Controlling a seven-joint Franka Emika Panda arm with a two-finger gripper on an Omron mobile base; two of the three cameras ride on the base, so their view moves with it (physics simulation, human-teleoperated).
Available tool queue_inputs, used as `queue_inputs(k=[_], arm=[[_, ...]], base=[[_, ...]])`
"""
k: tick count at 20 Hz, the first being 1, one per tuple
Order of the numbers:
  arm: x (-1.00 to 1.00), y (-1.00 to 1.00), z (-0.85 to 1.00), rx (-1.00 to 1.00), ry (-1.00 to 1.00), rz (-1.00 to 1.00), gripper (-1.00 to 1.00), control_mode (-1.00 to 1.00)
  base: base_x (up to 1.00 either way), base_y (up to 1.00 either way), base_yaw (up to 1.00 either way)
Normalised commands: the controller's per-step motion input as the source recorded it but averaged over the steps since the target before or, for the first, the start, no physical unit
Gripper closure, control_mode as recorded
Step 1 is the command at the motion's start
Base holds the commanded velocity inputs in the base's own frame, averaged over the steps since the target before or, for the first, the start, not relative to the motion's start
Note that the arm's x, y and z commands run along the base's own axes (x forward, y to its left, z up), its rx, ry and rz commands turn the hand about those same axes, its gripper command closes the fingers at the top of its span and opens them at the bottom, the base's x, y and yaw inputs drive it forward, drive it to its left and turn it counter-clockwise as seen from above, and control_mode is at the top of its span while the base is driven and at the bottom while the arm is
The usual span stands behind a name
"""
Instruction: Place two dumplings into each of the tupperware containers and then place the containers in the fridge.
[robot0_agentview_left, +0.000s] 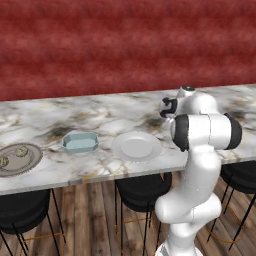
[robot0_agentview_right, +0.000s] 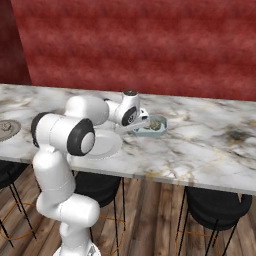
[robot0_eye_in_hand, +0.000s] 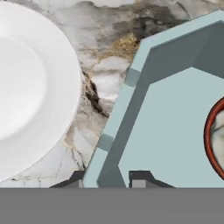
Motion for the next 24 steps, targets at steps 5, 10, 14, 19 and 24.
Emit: queue_inputs(k=[5,10,14,19,24], arm=[[-0.85,0.36,0.49,-0.01,-0.01,0.62,1.00,-1.00],[-0.98,0.45,0.51,-0.13,-0.02,0.47,1.00,-1.00],[-0.98,0.73,0.64,-0.19,0.00,0.30,1.00,-1.00],[-0.74,0.54,0.34,-0.08,0.00,0.22,1.00,-1.00],[-0.71,0.02,0.01,0.00,0.01,0.24,1.00,-1.00]], base=[[0.00,0.00,0.00],[0.00,0.00,0.00],[0.00,0.00,0.00],[0.00,0.00,0.00],[0.00,0.00,0.00]])
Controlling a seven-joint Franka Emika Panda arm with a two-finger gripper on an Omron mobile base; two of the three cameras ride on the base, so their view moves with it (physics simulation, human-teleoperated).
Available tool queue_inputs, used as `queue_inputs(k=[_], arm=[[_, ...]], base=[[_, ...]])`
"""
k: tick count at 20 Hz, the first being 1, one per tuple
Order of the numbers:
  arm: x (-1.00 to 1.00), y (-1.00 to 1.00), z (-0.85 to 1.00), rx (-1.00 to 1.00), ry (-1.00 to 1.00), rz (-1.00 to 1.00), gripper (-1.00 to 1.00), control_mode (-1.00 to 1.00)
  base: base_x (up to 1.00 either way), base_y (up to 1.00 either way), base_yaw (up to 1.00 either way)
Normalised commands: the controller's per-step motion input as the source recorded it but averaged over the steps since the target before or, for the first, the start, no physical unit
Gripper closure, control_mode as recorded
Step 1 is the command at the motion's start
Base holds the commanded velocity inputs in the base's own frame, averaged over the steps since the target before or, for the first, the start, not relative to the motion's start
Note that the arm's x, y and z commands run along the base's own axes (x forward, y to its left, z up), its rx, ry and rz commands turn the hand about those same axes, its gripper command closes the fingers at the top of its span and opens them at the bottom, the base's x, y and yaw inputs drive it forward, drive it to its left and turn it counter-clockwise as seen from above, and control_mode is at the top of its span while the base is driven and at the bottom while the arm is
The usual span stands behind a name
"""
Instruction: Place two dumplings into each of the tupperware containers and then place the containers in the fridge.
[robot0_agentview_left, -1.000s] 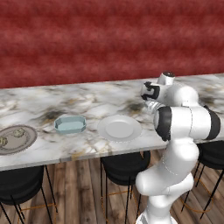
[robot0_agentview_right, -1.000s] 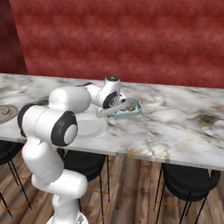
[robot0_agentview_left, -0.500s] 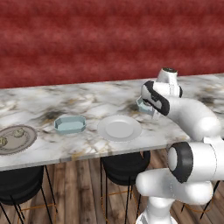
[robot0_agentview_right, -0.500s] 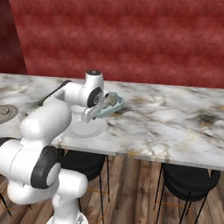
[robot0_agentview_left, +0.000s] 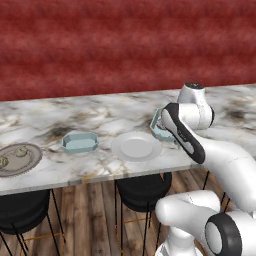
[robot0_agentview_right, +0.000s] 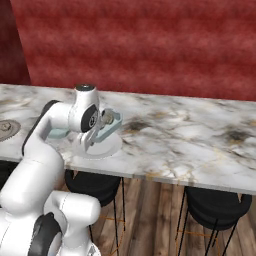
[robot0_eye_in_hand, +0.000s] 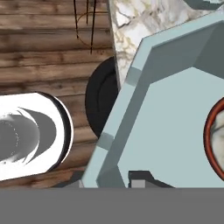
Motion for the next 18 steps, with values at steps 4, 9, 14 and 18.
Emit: queue_inputs(k=[4,9,14,18], arm=[[-0.59,0.01,0.16,-0.02,0.02,0.31,1.00,-1.00],[-0.47,0.02,0.43,-0.07,0.11,0.09,1.00,-1.00],[-0.46,-0.43,0.34,-0.02,0.05,0.00,1.00,-1.00],[-0.37,-0.24,0.13,0.00,0.00,0.00,1.00,-1.00]], base=[[0.00,0.00,0.00],[0.00,0.00,0.00],[0.00,0.00,0.00],[0.00,0.00,0.00]])
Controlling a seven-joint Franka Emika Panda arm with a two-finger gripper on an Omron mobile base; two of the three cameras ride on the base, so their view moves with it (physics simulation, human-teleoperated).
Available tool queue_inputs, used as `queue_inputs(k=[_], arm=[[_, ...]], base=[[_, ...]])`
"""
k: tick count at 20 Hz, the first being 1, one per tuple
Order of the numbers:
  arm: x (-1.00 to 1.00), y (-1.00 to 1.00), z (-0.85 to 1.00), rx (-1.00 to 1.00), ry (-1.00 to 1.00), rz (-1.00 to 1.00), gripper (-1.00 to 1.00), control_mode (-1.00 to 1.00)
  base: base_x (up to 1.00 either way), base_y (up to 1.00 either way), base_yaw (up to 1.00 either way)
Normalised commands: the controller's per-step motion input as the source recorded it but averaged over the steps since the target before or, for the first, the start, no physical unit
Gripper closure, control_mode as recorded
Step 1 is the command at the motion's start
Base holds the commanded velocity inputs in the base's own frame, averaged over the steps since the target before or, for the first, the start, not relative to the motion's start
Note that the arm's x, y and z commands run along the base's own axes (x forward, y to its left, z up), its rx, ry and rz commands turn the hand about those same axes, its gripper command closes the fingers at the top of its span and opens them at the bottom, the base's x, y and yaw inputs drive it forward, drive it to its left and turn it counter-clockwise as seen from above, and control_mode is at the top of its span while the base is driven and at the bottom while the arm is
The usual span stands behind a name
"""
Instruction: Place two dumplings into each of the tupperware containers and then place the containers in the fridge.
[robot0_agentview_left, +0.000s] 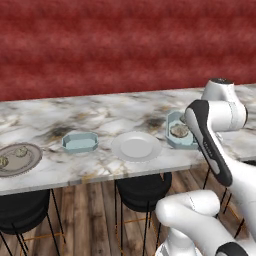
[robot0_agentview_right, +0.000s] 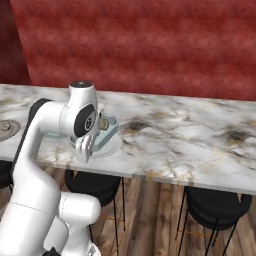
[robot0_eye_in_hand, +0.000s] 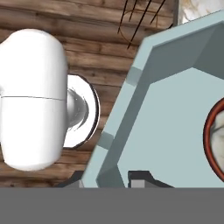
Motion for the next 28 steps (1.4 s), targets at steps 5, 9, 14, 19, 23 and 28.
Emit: queue_inputs(k=[5,9,14,19,23,28], arm=[[-0.59,0.00,0.08,0.00,-0.15,0.00,1.00,-1.00],[-0.10,0.13,0.16,-0.01,-0.02,0.04,1.00,-1.00],[0.00,0.04,0.07,-0.01,-0.01,0.00,1.00,-1.00],[0.00,0.01,0.01,0.00,0.00,0.00,1.00,-1.00],[0.00,0.00,0.00,0.00,0.00,0.00,1.00,1.00],[0.00,0.00,0.00,0.00,0.00,0.00,1.00,1.00]], base=[[0.00,0.00,0.00],[0.00,0.00,0.00],[0.00,0.00,0.00],[0.00,0.00,0.00],[-0.66,-0.28,-0.25],[-0.62,-0.14,-0.82]])
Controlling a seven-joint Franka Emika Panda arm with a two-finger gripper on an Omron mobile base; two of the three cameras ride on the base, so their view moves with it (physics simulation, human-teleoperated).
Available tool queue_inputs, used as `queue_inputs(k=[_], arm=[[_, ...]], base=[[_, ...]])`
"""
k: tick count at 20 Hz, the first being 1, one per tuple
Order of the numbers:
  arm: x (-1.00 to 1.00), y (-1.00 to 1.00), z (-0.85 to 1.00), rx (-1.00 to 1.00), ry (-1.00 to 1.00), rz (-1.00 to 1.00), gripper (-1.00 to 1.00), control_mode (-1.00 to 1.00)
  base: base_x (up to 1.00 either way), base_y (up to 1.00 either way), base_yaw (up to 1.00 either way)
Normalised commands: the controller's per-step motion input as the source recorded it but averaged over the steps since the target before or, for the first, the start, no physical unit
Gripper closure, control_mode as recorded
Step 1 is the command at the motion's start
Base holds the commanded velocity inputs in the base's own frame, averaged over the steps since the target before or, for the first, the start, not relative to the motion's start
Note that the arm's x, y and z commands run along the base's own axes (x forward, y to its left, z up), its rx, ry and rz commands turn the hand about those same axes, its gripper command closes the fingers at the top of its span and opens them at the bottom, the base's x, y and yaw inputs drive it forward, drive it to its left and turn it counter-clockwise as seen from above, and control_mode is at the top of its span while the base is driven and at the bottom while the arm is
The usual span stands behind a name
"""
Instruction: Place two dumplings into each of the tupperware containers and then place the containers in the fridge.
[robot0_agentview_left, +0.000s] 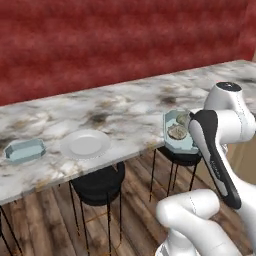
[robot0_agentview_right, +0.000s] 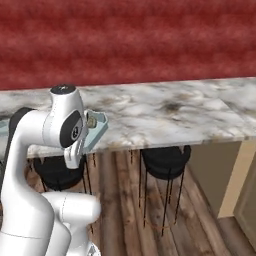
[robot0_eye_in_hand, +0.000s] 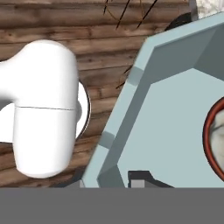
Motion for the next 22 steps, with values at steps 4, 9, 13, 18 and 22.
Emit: queue_inputs(k=[4,9,13,18,22], arm=[[0.00,0.00,0.00,0.00,0.00,0.00,1.00,1.00],[0.00,0.00,0.00,0.00,0.00,0.00,1.00,1.00],[0.00,0.00,0.00,0.00,0.00,0.00,1.00,1.00],[0.00,0.00,0.00,0.00,0.00,0.00,1.00,1.00],[0.00,0.00,0.00,0.00,0.00,0.00,1.00,1.00]], base=[[-0.28,0.00,-0.98],[-0.10,0.00,-1.00],[-0.11,0.00,-0.99],[-0.19,0.00,-0.87],[-0.50,-0.08,-0.61]])
